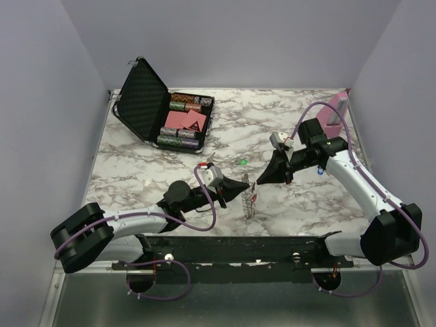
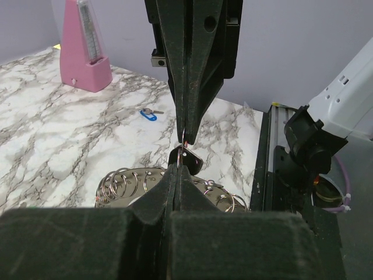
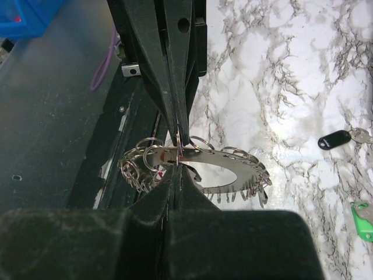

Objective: Put the keys on the keyring

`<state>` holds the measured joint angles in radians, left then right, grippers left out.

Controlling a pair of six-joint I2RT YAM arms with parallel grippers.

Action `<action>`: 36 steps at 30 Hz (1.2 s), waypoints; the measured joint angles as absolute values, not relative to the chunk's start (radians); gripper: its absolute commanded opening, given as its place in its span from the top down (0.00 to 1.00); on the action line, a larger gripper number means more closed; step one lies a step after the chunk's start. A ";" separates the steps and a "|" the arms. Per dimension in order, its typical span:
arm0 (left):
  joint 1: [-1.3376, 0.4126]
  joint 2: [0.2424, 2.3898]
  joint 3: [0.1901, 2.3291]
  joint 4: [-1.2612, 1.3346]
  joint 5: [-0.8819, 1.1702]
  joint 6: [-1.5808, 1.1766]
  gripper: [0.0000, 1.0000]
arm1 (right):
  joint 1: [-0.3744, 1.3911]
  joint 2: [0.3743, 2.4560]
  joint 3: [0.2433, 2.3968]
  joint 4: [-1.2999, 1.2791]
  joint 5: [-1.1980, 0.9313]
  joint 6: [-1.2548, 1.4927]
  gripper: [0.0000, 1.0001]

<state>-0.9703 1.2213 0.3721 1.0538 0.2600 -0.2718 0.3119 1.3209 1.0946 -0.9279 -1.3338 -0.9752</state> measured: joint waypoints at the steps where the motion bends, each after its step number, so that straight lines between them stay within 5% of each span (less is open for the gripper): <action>1: -0.971 1.221 0.373 1.054 0.260 -0.274 1.00 | 0.312 1.321 1.094 -0.926 -1.334 -0.972 0.99; 36: -0.975 1.229 0.408 0.999 0.270 -0.220 1.00 | 0.307 1.316 1.044 -0.808 -1.378 -0.855 1.00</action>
